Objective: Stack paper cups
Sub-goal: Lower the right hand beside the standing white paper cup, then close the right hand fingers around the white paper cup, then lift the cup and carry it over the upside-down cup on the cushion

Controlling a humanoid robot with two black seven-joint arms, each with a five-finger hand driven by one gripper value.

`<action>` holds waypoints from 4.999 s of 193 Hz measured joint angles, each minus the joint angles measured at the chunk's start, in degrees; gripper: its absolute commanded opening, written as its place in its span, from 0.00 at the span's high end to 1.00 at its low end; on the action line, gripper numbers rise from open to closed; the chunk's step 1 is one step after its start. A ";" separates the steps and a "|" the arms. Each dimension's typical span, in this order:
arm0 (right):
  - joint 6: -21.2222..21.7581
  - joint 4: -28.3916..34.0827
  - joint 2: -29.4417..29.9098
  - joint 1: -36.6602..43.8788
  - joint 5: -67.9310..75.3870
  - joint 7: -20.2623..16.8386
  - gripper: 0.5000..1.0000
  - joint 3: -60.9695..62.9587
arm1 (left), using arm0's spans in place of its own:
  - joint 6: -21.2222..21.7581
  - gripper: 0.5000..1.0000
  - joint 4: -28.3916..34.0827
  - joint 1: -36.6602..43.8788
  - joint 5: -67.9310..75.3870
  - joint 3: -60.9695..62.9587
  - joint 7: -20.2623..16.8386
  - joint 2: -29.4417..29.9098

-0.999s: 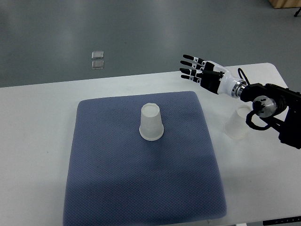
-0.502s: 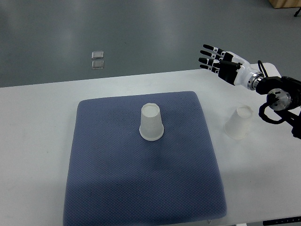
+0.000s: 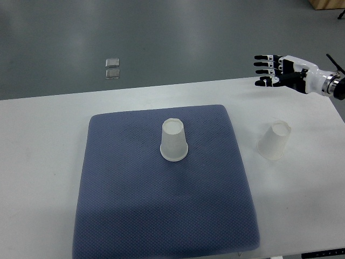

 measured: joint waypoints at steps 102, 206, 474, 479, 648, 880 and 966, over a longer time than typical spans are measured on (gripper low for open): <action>4.24 10.72 -8.47 3.56 -39.41 3.74 0.16 -2.48 | 0.01 0.00 0.04 0.01 0.00 0.01 0.00 0.00; 1.26 12.97 -9.72 4.23 -43.70 3.97 0.16 -10.87 | -0.01 0.00 0.03 0.00 0.00 0.01 0.00 0.00; -9.73 12.49 -4.83 3.89 -44.65 3.80 0.33 -21.09 | -0.01 0.00 0.04 0.01 0.00 -0.01 0.00 0.00; -9.90 12.40 -4.78 3.89 -44.68 3.80 0.33 -21.18 | -0.01 0.00 0.04 0.01 0.00 -0.01 0.00 0.00; -12.65 12.13 -4.54 4.15 -45.82 3.88 0.51 -23.21 | 0.01 0.00 0.03 0.02 0.00 0.00 0.00 0.00; 3.96 21.17 1.19 28.42 -41.23 9.98 0.67 -18.37 | 0.01 0.00 0.04 0.02 0.00 0.00 0.00 0.00; 6.24 17.86 11.30 28.91 -41.64 8.00 0.66 -17.65 | -0.01 0.00 0.04 0.00 0.00 -0.02 0.00 0.00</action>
